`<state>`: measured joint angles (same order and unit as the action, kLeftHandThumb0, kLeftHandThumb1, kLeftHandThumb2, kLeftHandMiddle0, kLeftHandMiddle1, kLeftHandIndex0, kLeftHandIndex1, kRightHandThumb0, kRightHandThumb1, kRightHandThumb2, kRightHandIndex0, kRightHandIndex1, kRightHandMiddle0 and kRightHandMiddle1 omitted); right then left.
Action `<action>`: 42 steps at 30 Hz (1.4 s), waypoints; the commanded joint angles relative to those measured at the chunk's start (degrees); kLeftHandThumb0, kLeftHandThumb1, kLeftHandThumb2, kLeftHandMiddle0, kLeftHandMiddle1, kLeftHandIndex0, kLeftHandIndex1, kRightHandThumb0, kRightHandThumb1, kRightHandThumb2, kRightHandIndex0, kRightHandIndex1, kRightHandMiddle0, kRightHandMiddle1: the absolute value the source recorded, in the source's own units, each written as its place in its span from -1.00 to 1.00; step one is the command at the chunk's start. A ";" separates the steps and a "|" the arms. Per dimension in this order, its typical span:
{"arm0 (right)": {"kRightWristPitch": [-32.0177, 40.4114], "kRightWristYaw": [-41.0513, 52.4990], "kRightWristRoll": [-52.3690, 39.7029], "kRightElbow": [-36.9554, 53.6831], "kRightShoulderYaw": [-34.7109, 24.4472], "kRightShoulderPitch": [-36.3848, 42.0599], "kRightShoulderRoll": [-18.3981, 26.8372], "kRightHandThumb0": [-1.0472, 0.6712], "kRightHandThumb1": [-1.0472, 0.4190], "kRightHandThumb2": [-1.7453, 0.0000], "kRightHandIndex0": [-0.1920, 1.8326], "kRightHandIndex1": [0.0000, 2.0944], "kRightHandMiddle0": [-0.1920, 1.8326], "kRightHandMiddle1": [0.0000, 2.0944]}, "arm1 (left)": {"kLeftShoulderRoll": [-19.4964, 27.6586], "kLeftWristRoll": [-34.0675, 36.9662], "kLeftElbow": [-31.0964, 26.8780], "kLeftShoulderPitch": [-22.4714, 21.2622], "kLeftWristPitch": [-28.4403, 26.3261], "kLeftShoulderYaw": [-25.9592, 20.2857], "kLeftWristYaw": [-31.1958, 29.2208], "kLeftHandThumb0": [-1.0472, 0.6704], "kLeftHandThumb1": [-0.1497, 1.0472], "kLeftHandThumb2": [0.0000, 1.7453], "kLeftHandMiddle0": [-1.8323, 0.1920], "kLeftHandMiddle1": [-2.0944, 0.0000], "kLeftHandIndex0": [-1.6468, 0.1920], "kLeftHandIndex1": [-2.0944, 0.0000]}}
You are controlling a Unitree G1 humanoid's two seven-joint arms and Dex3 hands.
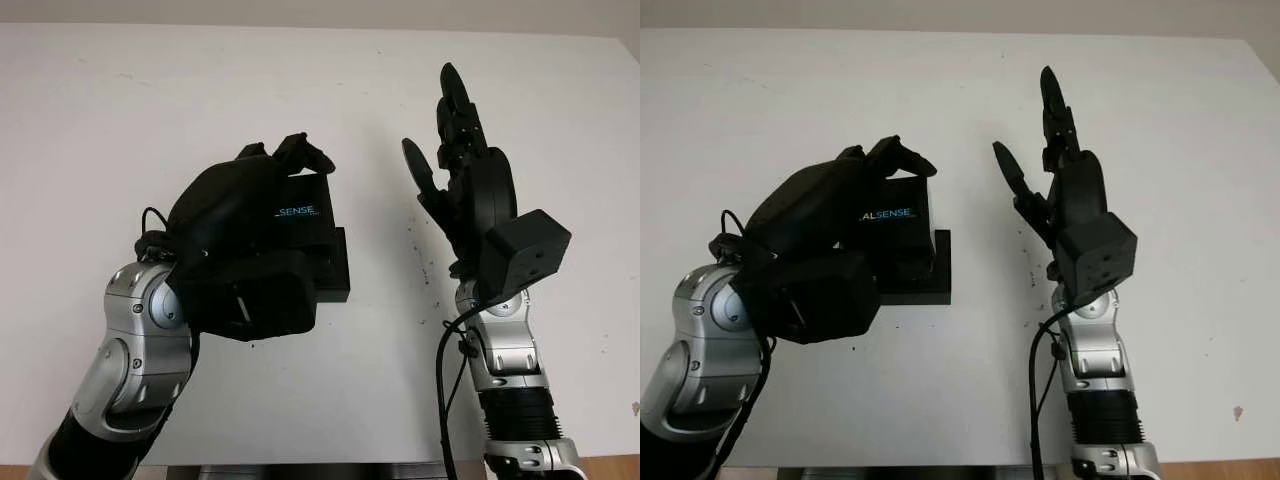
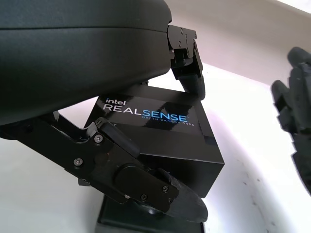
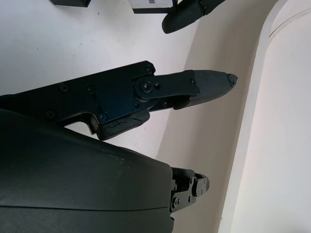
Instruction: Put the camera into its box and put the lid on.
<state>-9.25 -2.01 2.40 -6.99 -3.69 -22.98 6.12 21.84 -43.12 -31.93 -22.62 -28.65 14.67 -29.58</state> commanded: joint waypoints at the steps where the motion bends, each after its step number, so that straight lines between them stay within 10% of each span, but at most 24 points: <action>1: -0.53 -0.24 -0.10 0.20 -0.19 -0.40 -0.22 -0.63 -1.00 0.72 -0.81 -0.95 -0.75 -0.88 | -0.64 0.48 -1.10 1.23 0.89 0.68 0.11 -0.10 1.00 -0.65 0.50 -0.99 0.71 -0.64; 9: -0.27 -0.78 0.28 0.57 -0.01 -0.19 -0.41 -0.63 -1.00 0.72 -0.81 -0.95 -0.74 -0.85 | -0.97 0.19 0.63 3.11 3.88 1.90 1.28 -0.10 1.00 -0.63 0.58 -0.98 0.73 -0.40; 20: -0.31 -1.05 0.87 0.82 0.23 -0.02 -0.64 -0.63 -1.00 0.72 -0.81 -0.95 -0.77 -0.83 | -1.87 -2.73 3.24 4.77 3.80 4.01 2.35 -0.10 1.00 -0.60 0.59 -1.00 0.81 -0.75; 28: -0.68 -1.08 0.75 0.35 0.19 -0.05 -0.86 -0.64 -1.00 0.72 -0.80 -0.94 -0.78 -0.80 | -3.11 -6.03 4.22 5.44 3.32 4.77 3.63 -0.06 1.00 -0.61 0.77 -1.00 0.85 -0.51; 36: -0.02 -1.13 0.98 1.13 0.14 0.36 -0.60 -0.63 -1.00 0.73 -0.80 -0.94 -0.80 -0.77 | -4.38 -6.54 5.09 6.25 4.40 5.27 4.55 -0.09 1.00 -0.58 0.59 -1.00 0.91 -0.84; 42: -0.78 -1.08 1.39 1.01 0.23 0.46 -0.50 -0.62 -1.00 0.72 -0.79 -0.94 -0.81 -0.75 | -4.55 -6.14 5.72 6.80 6.10 5.61 5.04 -0.11 1.00 -0.56 0.67 -1.00 0.89 -0.74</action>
<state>-9.50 -3.11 3.87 -6.95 -3.40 -22.99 5.53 17.79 -49.30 -26.56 -17.13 -23.00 19.45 -24.52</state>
